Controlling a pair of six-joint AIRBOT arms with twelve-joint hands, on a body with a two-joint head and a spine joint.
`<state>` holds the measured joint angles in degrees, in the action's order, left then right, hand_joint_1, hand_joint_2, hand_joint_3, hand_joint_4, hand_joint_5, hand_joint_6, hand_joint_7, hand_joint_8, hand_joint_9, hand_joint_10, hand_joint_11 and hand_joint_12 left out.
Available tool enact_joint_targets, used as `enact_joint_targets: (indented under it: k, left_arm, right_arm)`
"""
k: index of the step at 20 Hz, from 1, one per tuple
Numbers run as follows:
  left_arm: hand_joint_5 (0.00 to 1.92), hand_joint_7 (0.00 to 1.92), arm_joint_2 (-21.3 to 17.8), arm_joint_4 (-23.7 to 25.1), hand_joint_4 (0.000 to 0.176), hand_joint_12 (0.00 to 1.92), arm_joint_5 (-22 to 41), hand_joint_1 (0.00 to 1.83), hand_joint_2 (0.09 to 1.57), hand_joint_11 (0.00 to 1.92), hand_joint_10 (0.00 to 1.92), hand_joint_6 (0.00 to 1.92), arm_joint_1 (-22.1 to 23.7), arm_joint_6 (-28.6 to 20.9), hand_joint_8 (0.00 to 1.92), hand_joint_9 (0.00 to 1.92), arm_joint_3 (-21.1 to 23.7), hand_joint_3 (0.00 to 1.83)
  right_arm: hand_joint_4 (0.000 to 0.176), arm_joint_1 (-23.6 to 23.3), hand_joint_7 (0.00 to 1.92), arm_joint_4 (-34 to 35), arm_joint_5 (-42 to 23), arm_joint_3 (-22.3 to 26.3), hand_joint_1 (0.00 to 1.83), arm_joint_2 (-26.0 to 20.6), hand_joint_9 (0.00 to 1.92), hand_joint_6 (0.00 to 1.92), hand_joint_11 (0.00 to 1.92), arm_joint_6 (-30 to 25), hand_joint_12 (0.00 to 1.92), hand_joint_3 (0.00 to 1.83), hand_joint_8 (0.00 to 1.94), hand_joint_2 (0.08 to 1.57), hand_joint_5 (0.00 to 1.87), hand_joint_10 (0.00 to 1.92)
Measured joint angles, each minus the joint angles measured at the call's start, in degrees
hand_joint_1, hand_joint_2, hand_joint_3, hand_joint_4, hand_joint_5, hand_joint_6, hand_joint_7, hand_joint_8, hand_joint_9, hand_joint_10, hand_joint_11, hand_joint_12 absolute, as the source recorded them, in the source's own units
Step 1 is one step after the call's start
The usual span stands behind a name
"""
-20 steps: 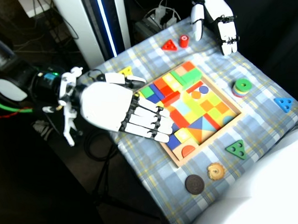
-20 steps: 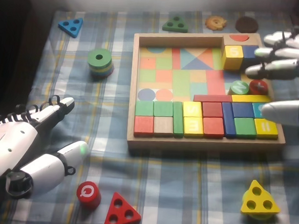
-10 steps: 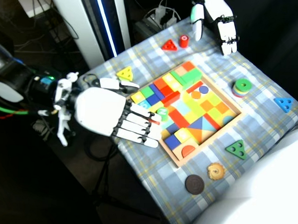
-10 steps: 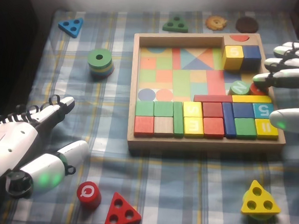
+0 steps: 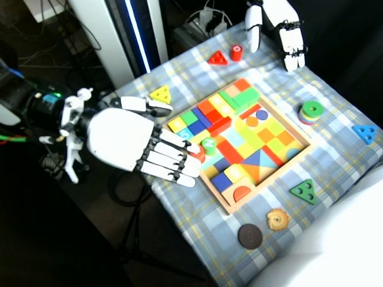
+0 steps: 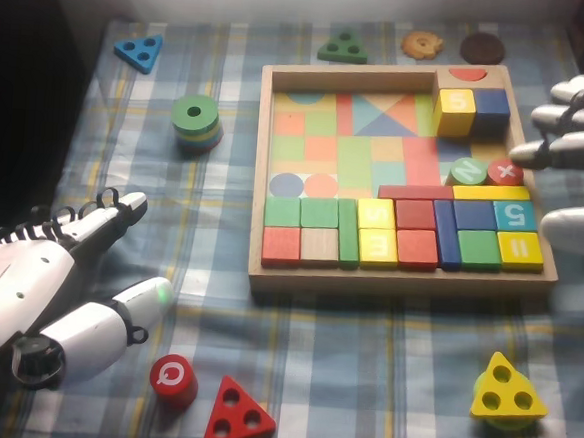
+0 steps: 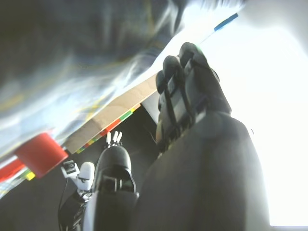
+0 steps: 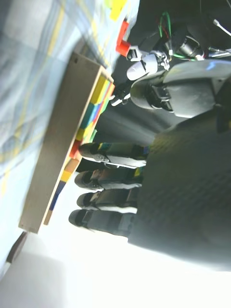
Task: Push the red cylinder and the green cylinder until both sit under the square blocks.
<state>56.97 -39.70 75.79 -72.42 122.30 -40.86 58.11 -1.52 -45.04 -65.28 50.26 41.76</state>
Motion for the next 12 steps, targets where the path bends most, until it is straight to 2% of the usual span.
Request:
enact_joint_targets:
  k: [3,4,5,6,7,8,9,11,12]
  left_arm:
    - [0.19,0.41,0.00,0.04,0.039,0.02,0.04,0.05,1.29,0.33,0.01,0.00,0.00,-0.02,0.00,0.42,0.00,0.00]
    - [0.19,0.40,0.00,0.02,0.038,0.01,0.04,0.02,1.30,0.32,0.00,0.00,0.00,0.00,0.00,0.41,0.00,0.00]
    - [0.19,0.40,0.00,0.02,0.038,0.01,0.07,0.02,1.30,0.32,0.00,0.00,0.00,0.00,0.00,0.41,0.00,0.00]
    - [0.20,0.40,0.00,0.02,0.037,0.00,0.07,0.06,1.29,0.31,0.00,0.00,0.00,-0.02,0.00,0.40,0.00,0.00]
    - [0.20,0.40,0.00,0.04,0.037,0.00,0.09,0.06,1.29,0.31,0.00,0.00,0.00,-0.02,0.00,0.40,0.00,0.00]
    - [0.20,0.41,0.00,0.07,0.033,0.00,0.11,0.06,1.29,0.31,0.01,0.00,0.00,0.00,0.00,0.41,0.00,0.00]
    - [0.20,0.41,0.00,-0.11,0.040,0.01,0.07,0.07,1.29,0.34,0.01,0.00,0.00,-0.02,0.00,0.42,0.00,0.00]
    - [0.21,0.41,0.00,-0.04,0.036,0.01,0.13,0.08,1.29,0.33,0.00,0.00,0.00,-0.02,0.00,0.42,0.00,0.00]
    - [0.21,0.41,0.00,0.00,0.038,0.01,0.17,0.08,1.28,0.33,0.00,0.00,0.00,-0.02,0.00,0.41,0.00,0.00]
  right_arm:
    - [0.087,1.86,0.25,3.54,-4.68,0.85,0.00,-1.25,0.08,0.00,0.08,0.35,0.03,0.00,0.01,1.12,0.46,0.02]
    - [0.078,3.32,0.25,4.81,-6.25,1.16,0.00,-1.33,0.08,0.00,0.08,0.37,0.03,0.01,0.01,1.13,0.46,0.01]
    - [0.078,4.33,0.25,5.73,-7.06,1.55,0.00,-1.33,0.08,0.00,0.08,0.35,0.03,0.01,0.01,1.13,0.46,0.01]
    - [0.090,7.04,0.26,7.80,-9.33,2.25,0.00,-1.25,0.09,0.00,0.09,0.35,0.03,0.00,0.01,1.13,0.45,0.01]
    - [0.090,8.37,0.26,9.09,-10.69,2.60,0.00,-1.22,0.09,0.00,0.09,0.35,0.03,0.00,0.01,1.13,0.45,0.01]
    - [0.099,10.34,0.26,11.06,-12.48,3.13,0.00,-1.25,0.09,0.00,0.09,0.35,0.03,0.00,0.01,1.13,0.45,0.01]
    - [0.092,12.28,0.28,13.57,-14.56,3.80,0.00,-1.22,0.12,0.01,0.11,0.52,0.04,0.01,0.01,1.16,0.47,0.02]
    - [0.111,16.26,0.30,19.93,-20.04,6.36,0.00,-1.25,0.15,0.00,0.14,3.72,0.04,0.00,0.00,1.17,0.47,0.01]
    - [0.110,17.35,0.31,22.21,-22.27,7.78,0.06,-1.25,0.21,0.01,0.23,5.73,0.08,0.00,0.01,1.17,0.49,0.03]
